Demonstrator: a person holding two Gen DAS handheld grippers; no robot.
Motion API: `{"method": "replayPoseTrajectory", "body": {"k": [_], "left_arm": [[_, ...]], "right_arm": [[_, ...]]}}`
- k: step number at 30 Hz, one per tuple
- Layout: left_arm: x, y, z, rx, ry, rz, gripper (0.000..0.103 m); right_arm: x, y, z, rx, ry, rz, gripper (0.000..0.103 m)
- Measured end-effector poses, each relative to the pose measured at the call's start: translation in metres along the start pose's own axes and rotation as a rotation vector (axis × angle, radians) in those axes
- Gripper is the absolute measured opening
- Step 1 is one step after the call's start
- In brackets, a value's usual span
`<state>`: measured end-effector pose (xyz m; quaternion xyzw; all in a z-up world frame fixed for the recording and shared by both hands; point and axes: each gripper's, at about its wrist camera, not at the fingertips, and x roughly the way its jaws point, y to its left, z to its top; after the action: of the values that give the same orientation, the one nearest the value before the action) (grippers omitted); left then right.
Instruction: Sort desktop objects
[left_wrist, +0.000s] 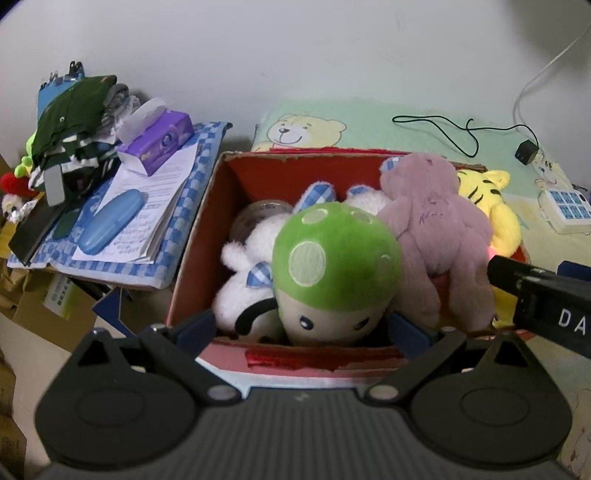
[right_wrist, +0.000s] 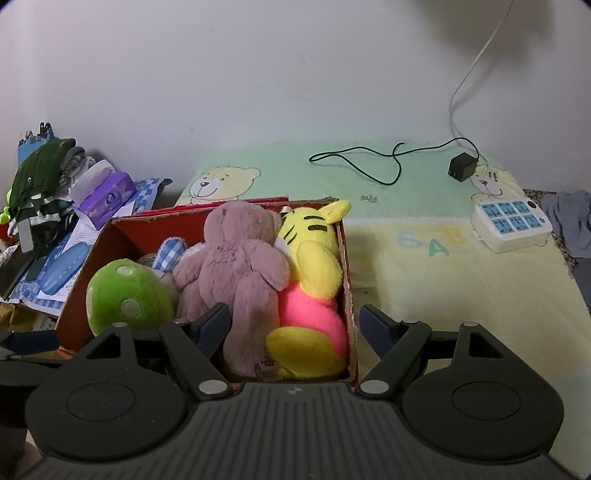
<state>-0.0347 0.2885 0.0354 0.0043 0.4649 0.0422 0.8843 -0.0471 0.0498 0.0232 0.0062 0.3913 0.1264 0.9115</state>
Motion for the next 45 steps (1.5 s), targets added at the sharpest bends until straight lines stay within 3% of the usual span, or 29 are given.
{"method": "replayPoseTrajectory", "body": {"k": [17,45], "left_arm": [[0.012,-0.002,0.005,0.026,0.023,-0.014,0.100],[-0.005,-0.005,-0.009,0.036,0.005,-0.007,0.100]], "right_arm": [[0.011,0.000,0.003,0.015,0.023,0.000,0.080],[-0.001,-0.002,-0.013,0.020,0.016,-0.027,0.080]]}}
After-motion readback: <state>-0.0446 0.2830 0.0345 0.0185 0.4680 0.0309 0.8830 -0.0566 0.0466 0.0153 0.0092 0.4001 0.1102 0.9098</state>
